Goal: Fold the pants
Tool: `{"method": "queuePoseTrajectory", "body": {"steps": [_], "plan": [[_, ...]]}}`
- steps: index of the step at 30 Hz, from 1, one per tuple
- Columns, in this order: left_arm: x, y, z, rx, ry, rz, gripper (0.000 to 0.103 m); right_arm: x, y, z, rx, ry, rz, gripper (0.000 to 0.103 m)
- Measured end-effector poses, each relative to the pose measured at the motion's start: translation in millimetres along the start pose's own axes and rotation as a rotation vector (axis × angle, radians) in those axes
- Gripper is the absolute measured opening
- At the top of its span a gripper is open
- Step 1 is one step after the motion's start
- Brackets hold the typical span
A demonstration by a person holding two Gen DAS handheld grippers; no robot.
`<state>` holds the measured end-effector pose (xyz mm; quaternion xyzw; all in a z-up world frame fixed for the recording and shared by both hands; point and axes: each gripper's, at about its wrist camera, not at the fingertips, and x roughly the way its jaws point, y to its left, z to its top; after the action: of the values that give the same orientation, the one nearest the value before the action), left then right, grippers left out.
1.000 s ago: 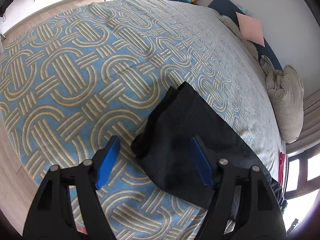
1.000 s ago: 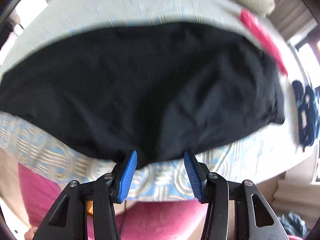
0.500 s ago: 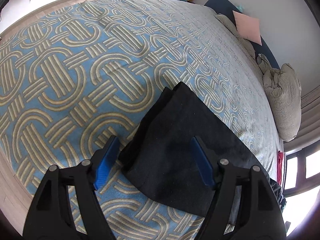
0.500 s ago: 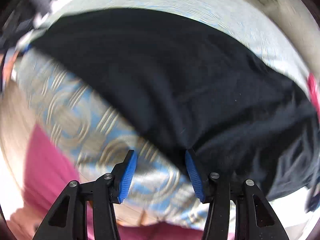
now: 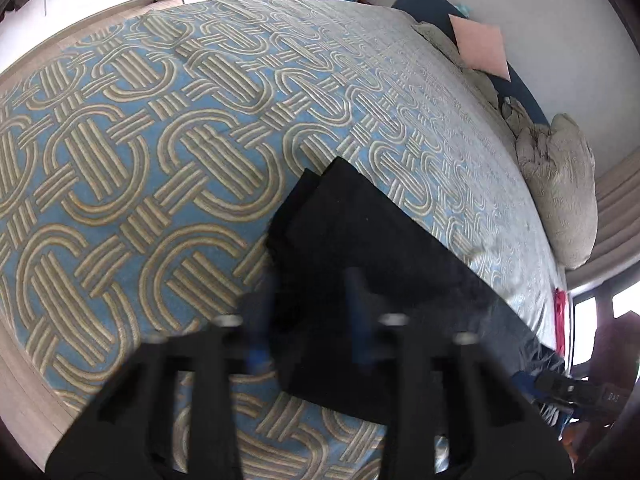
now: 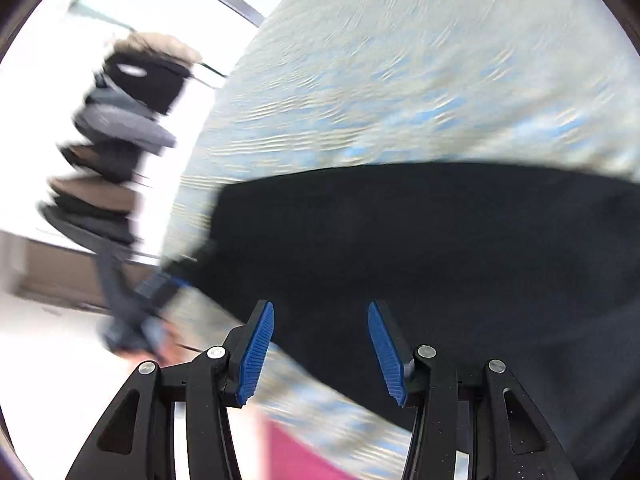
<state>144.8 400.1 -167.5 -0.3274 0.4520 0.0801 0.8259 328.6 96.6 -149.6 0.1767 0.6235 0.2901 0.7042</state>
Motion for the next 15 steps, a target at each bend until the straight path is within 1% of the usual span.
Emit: {"method": "queuePoseTrajectory", "body": {"steps": [1,2,3,4,5,7,8,9,10,12,15], "plan": [[-0.8,2.5,0.9,-0.021,-0.004,-0.008,0.015,13.4,-0.2,2.6,0.023,0.016,0.042,0.051],[-3.2,4.9,2.0,-0.043,-0.020,-0.021,0.015,30.8,-3.6,3.4,0.044,0.047,0.043,0.051],[-6.1,4.5,1.7,-0.046,-0.033,-0.023,0.014,51.0,-10.9,3.7,0.086,0.094,-0.002,0.049],[-9.2,2.8,2.7,-0.040,-0.048,-0.021,0.014,65.1,-19.5,-3.1,0.119,0.118,-0.027,0.048],[-13.0,-1.3,3.8,-0.027,-0.059,-0.018,0.014,65.9,-25.3,-7.1,0.143,0.087,-0.008,0.046],[-20.1,-12.7,5.6,0.005,-0.077,-0.020,0.014,55.7,-30.8,-6.5,0.190,0.081,0.043,0.045],[-25.1,-22.1,7.0,0.029,-0.088,-0.021,0.014,46.3,-33.2,-7.4,0.212,0.084,0.048,0.045],[-29.0,-31.1,7.9,0.052,-0.097,-0.027,0.014,35.4,-35.0,-9.4,0.213,0.066,0.052,0.045],[-34.6,-45.9,8.4,0.089,-0.109,-0.040,0.014,18.1,-35.3,-10.7,0.192,0.025,0.058,0.045],[-42.4,-73.1,7.0,0.157,-0.118,-0.063,0.014,-18.1,-39.0,-19.7,0.139,-0.047,0.009,0.046],[-48.6,-115.9,-3.3,0.257,-0.116,-0.090,0.014,-58.4,-56.0,-43.2,0.135,-0.122,-0.048,0.046]]}}
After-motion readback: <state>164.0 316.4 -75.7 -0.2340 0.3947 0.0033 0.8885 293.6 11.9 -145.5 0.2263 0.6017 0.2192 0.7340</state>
